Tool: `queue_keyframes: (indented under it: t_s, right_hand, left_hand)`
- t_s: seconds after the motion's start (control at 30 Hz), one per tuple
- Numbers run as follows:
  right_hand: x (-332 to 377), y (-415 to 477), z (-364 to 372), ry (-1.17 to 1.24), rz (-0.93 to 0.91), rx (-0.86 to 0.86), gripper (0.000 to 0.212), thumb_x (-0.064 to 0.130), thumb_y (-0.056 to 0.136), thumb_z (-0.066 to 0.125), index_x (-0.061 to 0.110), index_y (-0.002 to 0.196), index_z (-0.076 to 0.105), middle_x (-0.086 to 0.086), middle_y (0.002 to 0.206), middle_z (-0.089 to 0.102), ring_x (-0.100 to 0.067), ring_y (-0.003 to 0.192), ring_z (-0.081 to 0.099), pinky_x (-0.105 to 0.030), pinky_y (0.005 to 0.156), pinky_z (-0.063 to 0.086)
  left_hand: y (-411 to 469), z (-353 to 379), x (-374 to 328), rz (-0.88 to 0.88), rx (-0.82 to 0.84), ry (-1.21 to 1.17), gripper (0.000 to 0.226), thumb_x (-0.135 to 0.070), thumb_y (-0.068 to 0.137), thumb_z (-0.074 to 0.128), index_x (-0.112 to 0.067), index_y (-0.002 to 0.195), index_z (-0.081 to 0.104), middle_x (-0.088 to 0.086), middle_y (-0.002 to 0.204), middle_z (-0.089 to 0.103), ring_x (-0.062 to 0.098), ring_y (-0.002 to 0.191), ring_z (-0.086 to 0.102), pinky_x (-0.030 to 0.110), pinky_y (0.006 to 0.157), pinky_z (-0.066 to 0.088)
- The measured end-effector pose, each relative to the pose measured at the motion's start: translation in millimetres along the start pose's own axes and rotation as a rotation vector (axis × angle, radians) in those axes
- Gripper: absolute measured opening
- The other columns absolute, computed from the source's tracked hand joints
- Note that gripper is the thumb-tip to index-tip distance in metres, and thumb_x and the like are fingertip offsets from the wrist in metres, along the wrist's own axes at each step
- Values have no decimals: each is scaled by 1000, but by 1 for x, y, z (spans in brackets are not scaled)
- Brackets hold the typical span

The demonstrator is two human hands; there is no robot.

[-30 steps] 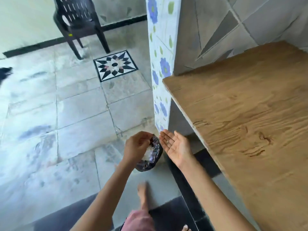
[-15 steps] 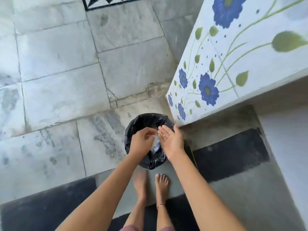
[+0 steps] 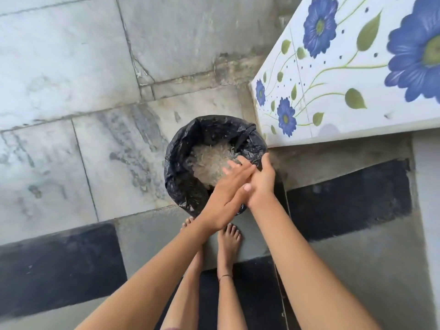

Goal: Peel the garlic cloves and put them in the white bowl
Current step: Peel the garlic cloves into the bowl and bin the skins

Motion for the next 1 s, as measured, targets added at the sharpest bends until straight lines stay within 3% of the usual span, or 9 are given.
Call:
queue_keyframes:
  t_s: [0.03,0.13,0.17,0.33,0.5,0.63,0.7,0.87,1.0]
  right_hand:
    - [0,-1,0,14,5,20,80,67,91,23,7,143,36,-19,141,44,-34,129,43,-45,110,31]
    - [0,-6,-2,92,-20,49,78,65,93,21,8,146,31,-14,150,33,-30,139,30,-42,115,20]
    - [0,-7,-3,100,-38,45,76,63,94,20,9,146,32,-13,150,35,-28,139,31,-41,114,21]
    - [-5,-2,1,-56,-12,-22,73,62,95,24,9,143,37,-14,146,40,-28,130,42,-43,115,24]
    - [-6,-24,5,-124,-40,93,67,58,97,17,14,146,33,-8,151,34,-25,141,27,-40,115,16]
    - [-9,-44,-6,-882,-220,-198,46,37,99,39,11,136,46,-5,129,54,-24,127,46,-36,105,33]
    - [-11,-65,-13,-1236,-287,-277,47,35,97,45,15,140,41,-6,138,50,-24,127,45,-36,105,35]
    - [-8,-159,4,-1616,-555,-335,48,32,99,42,13,142,37,-6,144,44,-25,130,42,-37,109,27]
    - [-7,-256,22,-1687,-779,-309,48,28,98,44,12,142,38,-5,144,45,-22,131,40,-40,114,19]
  left_hand:
    - [1,2,12,-44,22,1,48,-32,101,32,-13,145,33,4,153,30,11,144,20,24,118,10]
    - [7,-8,39,-591,-146,-171,52,-42,103,24,-19,149,23,0,158,18,11,145,13,20,113,7]
    - [7,-9,37,-619,-202,-225,53,-43,102,22,-19,150,22,-3,158,16,8,144,12,17,110,6]
    - [4,9,-2,-132,-101,-201,42,-29,102,27,-24,143,32,-11,149,26,0,142,16,16,116,8]
    - [8,-14,44,-593,-210,-73,41,-28,102,38,-14,139,45,3,153,32,16,142,26,25,113,17]
    - [-2,-37,12,-494,-260,131,39,-22,96,51,-12,133,52,5,146,41,20,133,39,25,104,29]
    - [-17,-48,-17,-472,-285,191,38,-20,94,53,-14,132,52,4,145,40,18,129,42,21,92,31]
    - [-70,-71,-115,-401,-293,299,41,-21,93,55,-17,134,50,-2,144,42,17,123,47,21,89,33]
    - [-128,-86,-213,-293,-325,367,44,-22,92,57,-19,134,49,-3,142,44,15,119,49,19,83,33]
Point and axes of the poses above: each hand's wrist, its own y-axis towards the middle knuckle, its own z-axis out of the palm, x = y × z, the point moved 1 cm from there along y, towards the middle knuckle
